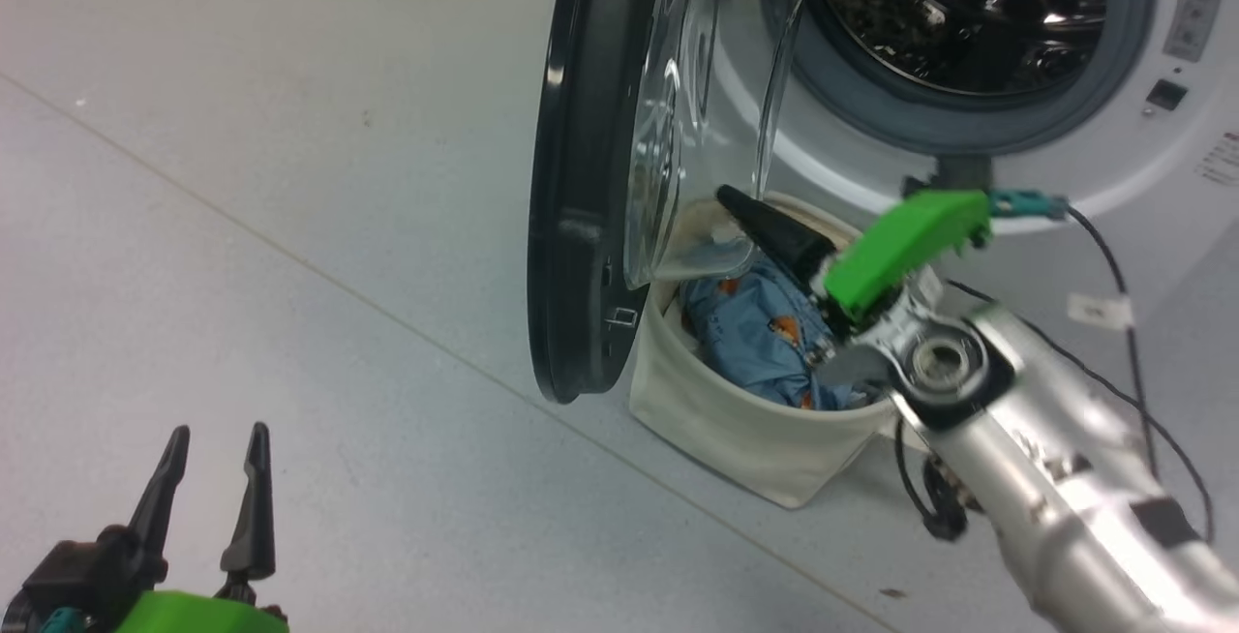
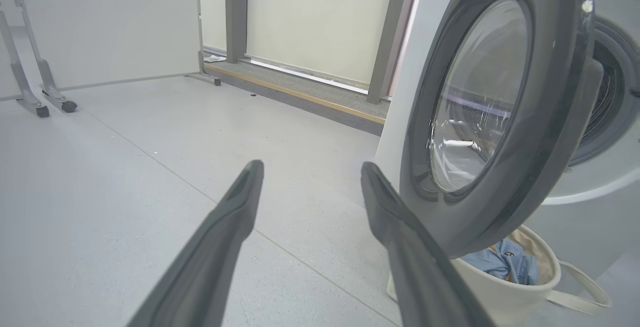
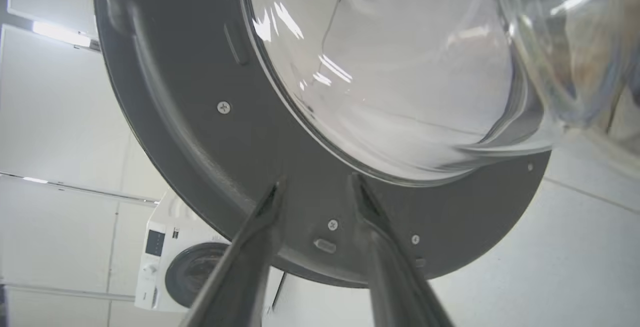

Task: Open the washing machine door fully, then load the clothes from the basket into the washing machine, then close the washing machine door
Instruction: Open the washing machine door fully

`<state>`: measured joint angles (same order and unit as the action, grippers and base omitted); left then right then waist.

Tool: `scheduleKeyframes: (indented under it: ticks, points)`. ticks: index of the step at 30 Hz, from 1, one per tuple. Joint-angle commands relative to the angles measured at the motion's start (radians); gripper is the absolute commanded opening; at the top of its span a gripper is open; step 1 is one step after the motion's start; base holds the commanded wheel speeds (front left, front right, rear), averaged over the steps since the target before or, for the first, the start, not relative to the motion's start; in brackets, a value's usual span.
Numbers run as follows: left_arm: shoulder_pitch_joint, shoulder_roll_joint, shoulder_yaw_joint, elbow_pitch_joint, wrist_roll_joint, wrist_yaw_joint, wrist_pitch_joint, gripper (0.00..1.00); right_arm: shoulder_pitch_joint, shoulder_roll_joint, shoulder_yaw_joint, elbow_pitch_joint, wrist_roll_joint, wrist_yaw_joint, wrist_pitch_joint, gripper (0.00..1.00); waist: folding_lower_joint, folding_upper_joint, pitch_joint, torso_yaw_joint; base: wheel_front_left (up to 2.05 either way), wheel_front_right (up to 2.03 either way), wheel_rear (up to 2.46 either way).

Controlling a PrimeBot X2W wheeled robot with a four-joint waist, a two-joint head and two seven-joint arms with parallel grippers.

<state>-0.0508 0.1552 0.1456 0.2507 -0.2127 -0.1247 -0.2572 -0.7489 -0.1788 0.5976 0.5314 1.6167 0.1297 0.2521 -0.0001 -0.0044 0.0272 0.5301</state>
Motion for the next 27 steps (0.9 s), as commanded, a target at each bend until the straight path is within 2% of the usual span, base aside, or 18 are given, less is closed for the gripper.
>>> scheduleKeyframes:
  ticks: [1, 2, 3, 6, 9, 11, 13, 15, 21, 24, 27]
  points:
    - [-0.055, 0.033, 0.024, -0.019, 0.009, -0.005, -0.005, 1.0, 0.023, -0.024, 0.005, -0.069, -0.067, 0.001, -0.072, 1.0, 0.0001, 0.0, -0.022, -0.012, 0.0, 0.0, 0.0]
    - [-0.057, 0.038, 0.016, -0.012, 0.009, -0.005, -0.005, 1.0, 0.05, -0.049, 0.015, -0.097, -0.122, 0.001, -0.128, 1.0, 0.0001, 0.0, -0.031, -0.016, 0.0, 0.0, 0.0]
    - [-0.057, 0.038, 0.016, -0.012, 0.009, -0.005, -0.005, 1.0, 0.05, -0.049, 0.015, -0.097, -0.122, 0.001, -0.128, 1.0, 0.0001, 0.0, -0.031, -0.016, 0.0, 0.0, 0.0]
    - [-0.063, 0.05, -0.007, 0.006, 0.007, -0.006, -0.005, 1.0, 0.162, -0.098, 0.012, -0.175, -0.188, 0.001, -0.264, 1.0, 0.0001, 0.0, -0.055, -0.029, 0.0, 0.0, 0.0]
    - [-0.065, 0.056, -0.021, 0.014, -0.001, -0.006, -0.005, 1.0, 0.267, -0.181, 0.012, -0.223, -0.298, 0.001, -0.411, 1.0, 0.0001, 0.0, -0.072, -0.041, 0.0, 0.0, 0.0]
    - [-0.063, 0.062, -0.03, 0.022, -0.005, -0.006, -0.005, 1.0, 0.33, -0.236, 0.017, -0.232, -0.411, 0.001, -0.482, 1.0, 0.0001, 0.0, -0.084, -0.049, 0.0, 0.0, 0.0]
    - [-0.057, 0.07, -0.029, 0.025, -0.009, -0.006, -0.005, 1.0, 0.377, -0.267, -0.002, -0.234, -0.544, 0.001, -0.507, 1.0, 0.0001, 0.0, -0.087, -0.067, 0.0, 0.0, 0.0]
    - [-0.052, 0.076, -0.024, 0.023, -0.013, -0.006, -0.005, 1.0, 0.416, -0.262, -0.063, -0.251, -0.67, 0.001, -0.512, 1.0, 0.0001, 0.0, -0.087, -0.087, 0.0, 0.0, 0.0]
    - [-0.044, 0.08, -0.021, 0.013, -0.016, -0.006, -0.005, 1.0, 0.563, -0.186, -0.261, -0.362, -1.023, 0.001, -0.513, 1.0, 0.0001, 0.0, -0.085, -0.124, 0.0, 0.0, 0.0]
    - [-0.046, 0.077, -0.019, 0.01, -0.018, -0.006, -0.005, 1.0, 0.62, -0.141, -0.329, -0.402, -1.107, 0.001, -0.514, 1.0, 0.0001, 0.0, -0.08, -0.134, 0.0, 0.0, 0.0]
    - [-0.045, 0.074, -0.015, 0.007, -0.019, -0.006, -0.005, 1.0, 0.655, -0.108, -0.366, -0.427, -1.142, 0.001, -0.514, 1.0, 0.0001, 0.0, -0.075, -0.142, 0.0, 0.0, 0.0]
